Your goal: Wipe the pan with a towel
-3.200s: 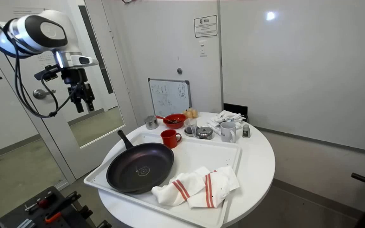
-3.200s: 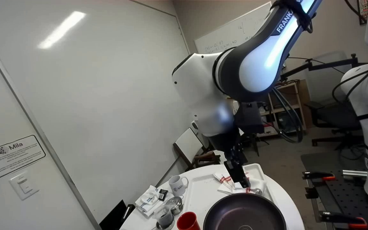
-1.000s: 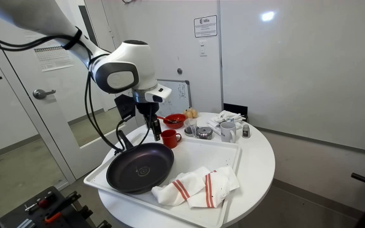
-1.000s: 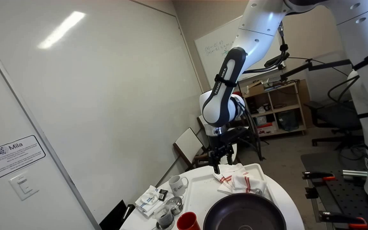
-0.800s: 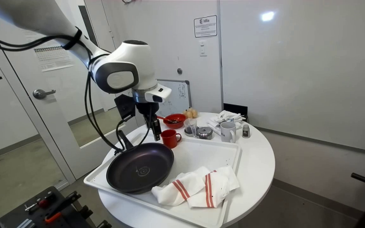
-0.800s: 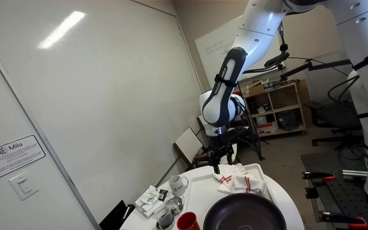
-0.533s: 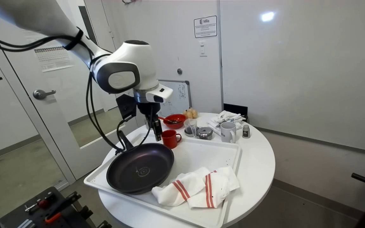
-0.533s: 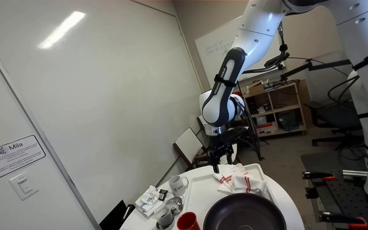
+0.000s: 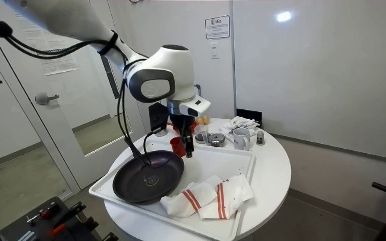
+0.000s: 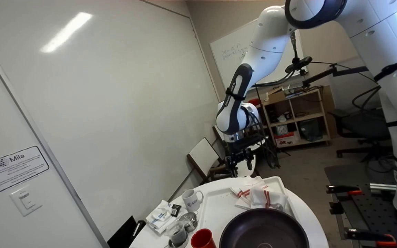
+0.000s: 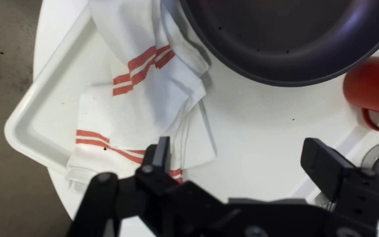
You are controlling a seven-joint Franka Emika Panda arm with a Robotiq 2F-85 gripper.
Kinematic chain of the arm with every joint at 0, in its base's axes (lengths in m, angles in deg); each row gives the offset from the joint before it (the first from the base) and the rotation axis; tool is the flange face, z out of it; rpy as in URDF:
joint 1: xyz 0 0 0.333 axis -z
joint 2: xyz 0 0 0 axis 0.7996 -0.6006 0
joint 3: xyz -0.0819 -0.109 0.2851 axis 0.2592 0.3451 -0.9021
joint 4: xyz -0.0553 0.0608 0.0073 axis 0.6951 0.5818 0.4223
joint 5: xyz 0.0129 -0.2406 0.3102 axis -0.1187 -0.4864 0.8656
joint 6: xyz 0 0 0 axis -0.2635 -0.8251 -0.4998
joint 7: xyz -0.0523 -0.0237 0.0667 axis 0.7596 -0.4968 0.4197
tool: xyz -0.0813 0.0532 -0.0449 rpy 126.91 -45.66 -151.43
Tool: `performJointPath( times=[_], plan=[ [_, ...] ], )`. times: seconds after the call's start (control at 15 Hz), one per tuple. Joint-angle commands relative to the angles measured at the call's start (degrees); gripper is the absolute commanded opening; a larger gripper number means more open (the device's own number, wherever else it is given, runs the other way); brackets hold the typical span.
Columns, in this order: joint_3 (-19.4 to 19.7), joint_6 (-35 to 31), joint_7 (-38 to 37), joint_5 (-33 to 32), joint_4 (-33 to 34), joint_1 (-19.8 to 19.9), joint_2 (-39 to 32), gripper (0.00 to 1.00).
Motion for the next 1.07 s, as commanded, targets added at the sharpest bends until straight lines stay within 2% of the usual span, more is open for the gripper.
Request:
performJointPath(
  times=[0.0,0.53,1.0],
  plan=[
    [0.6,3.6,-1.6,1.5,7.1,1.8,-6.9,1.00],
    [0.2,6.8,-2.8,2.4,17.3,4.6,-20.2,1.00],
    [0.5,6.6,-3.3,1.7,21.4,5.6,-27.7,1.00]
  ],
)
